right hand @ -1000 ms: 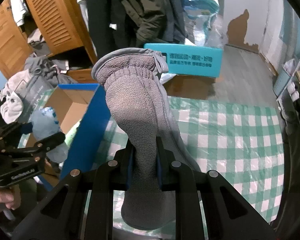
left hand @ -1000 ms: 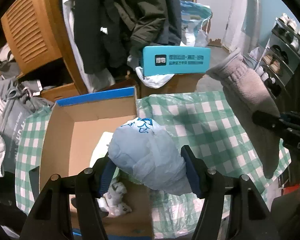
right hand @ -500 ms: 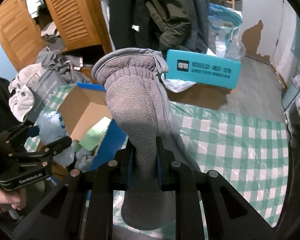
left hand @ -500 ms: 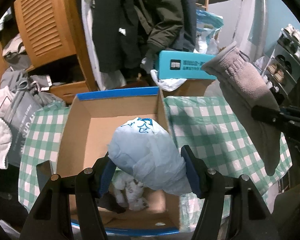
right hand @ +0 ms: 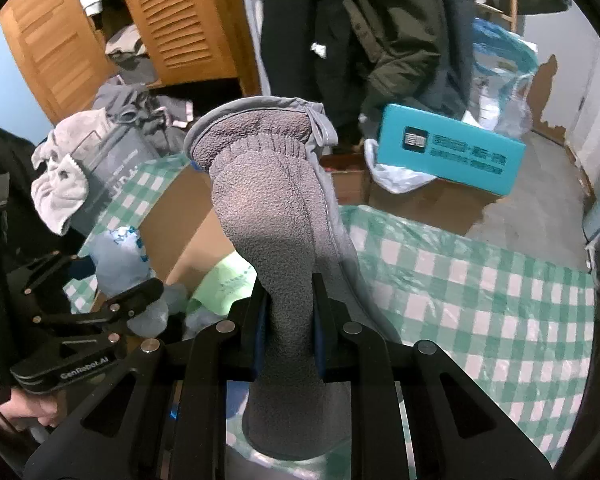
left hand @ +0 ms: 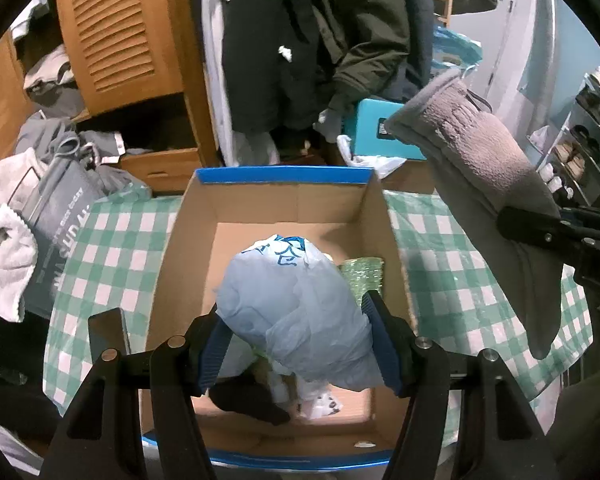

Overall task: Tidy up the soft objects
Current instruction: 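Carry the white sock and grey mitten over the cardboard box with both tools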

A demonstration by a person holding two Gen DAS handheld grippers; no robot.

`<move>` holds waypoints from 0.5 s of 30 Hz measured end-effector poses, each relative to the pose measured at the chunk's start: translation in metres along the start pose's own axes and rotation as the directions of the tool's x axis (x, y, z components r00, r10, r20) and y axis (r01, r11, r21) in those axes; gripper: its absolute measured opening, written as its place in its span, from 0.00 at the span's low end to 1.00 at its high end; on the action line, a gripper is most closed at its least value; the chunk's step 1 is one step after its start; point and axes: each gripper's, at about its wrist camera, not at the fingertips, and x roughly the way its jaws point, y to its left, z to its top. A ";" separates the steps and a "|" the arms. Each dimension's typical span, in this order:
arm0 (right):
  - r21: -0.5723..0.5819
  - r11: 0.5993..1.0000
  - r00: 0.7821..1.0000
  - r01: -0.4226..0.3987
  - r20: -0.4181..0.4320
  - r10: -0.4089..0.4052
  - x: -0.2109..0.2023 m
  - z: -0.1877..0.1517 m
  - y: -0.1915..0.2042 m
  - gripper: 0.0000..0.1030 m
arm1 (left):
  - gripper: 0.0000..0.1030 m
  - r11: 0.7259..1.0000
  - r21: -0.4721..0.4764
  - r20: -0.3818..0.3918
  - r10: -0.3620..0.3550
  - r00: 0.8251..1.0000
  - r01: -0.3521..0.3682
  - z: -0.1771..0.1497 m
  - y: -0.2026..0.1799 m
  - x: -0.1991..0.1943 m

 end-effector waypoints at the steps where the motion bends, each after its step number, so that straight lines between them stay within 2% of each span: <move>1: -0.004 1.000 1.000 -0.006 -0.004 0.006 0.003 0.002 0.004 0.16 | 0.63 1.000 -0.002 -0.002 0.004 1.000 -0.004 0.000 0.003 0.001; 15: -0.041 0.998 0.997 -0.054 -0.061 0.051 0.041 0.021 0.049 0.16 | 0.63 0.999 -0.050 -0.030 0.019 0.999 -0.021 -0.005 0.030 0.011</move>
